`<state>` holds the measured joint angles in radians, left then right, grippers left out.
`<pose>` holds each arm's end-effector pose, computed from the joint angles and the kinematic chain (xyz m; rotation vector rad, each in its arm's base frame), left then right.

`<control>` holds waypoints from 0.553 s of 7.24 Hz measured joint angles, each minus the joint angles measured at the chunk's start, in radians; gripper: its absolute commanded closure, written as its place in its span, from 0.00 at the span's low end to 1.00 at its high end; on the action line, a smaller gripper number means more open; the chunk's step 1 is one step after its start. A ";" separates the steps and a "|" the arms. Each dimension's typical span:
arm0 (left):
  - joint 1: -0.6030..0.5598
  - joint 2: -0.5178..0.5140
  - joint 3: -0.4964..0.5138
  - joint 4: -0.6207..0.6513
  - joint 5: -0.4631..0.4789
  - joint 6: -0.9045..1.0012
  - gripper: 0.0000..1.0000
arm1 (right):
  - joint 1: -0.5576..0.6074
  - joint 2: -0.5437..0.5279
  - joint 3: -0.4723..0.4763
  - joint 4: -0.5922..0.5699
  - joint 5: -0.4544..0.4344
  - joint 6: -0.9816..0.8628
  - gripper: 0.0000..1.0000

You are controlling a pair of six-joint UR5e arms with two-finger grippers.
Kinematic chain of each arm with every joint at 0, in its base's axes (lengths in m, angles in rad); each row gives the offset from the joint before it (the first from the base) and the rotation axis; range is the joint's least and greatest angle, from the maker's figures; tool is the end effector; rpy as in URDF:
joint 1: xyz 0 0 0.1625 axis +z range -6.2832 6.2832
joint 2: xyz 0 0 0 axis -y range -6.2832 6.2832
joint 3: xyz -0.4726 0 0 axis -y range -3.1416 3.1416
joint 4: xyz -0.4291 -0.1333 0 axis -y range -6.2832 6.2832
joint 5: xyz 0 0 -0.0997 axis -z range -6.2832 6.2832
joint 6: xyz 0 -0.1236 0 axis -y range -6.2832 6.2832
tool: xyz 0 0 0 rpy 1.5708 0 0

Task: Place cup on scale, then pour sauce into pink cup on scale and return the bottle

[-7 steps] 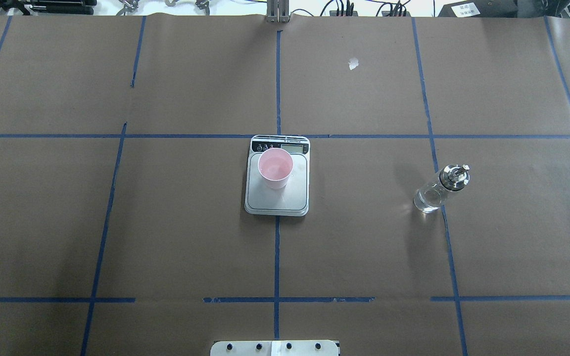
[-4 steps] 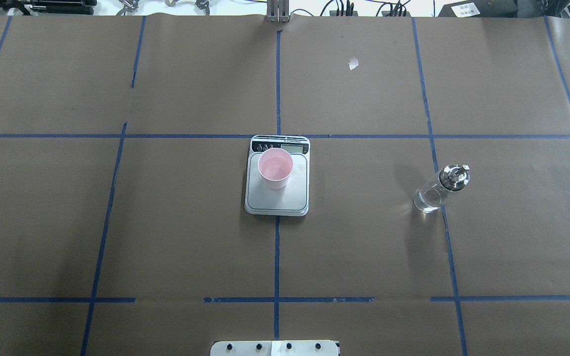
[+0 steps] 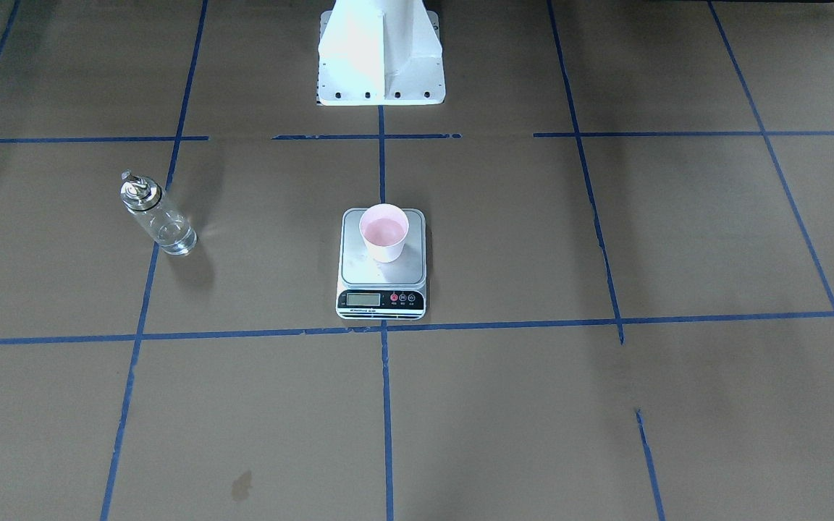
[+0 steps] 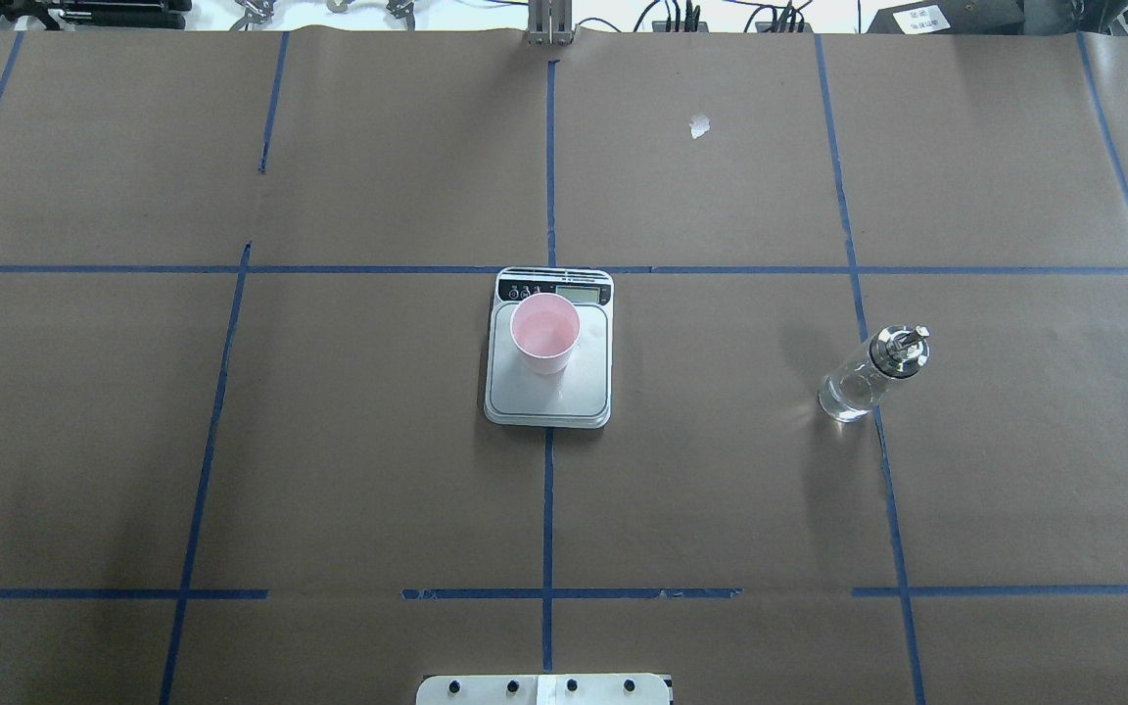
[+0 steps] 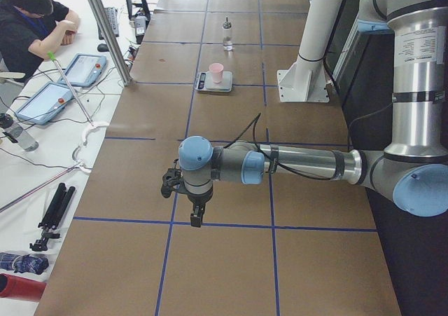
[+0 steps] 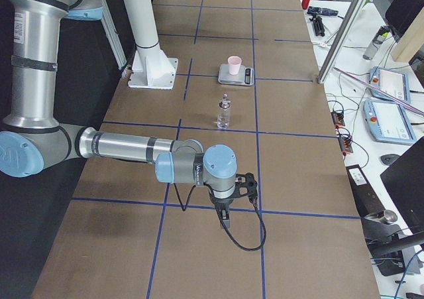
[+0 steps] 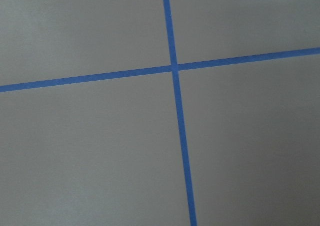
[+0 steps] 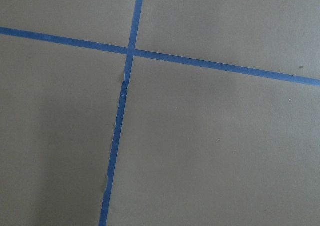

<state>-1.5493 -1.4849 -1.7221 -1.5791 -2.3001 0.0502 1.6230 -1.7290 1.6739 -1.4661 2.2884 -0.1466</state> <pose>-0.0403 -0.4948 0.6899 0.0809 0.7282 0.0953 0.0759 -0.4548 0.7409 0.1185 -0.7096 -0.1081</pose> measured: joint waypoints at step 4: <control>0.001 0.000 -0.004 0.002 0.016 -0.001 0.00 | 0.000 -0.001 -0.002 0.013 0.029 -0.001 0.00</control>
<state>-1.5487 -1.4848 -1.7262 -1.5775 -2.2840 0.0495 1.6230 -1.7301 1.6723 -1.4530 2.3178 -0.1472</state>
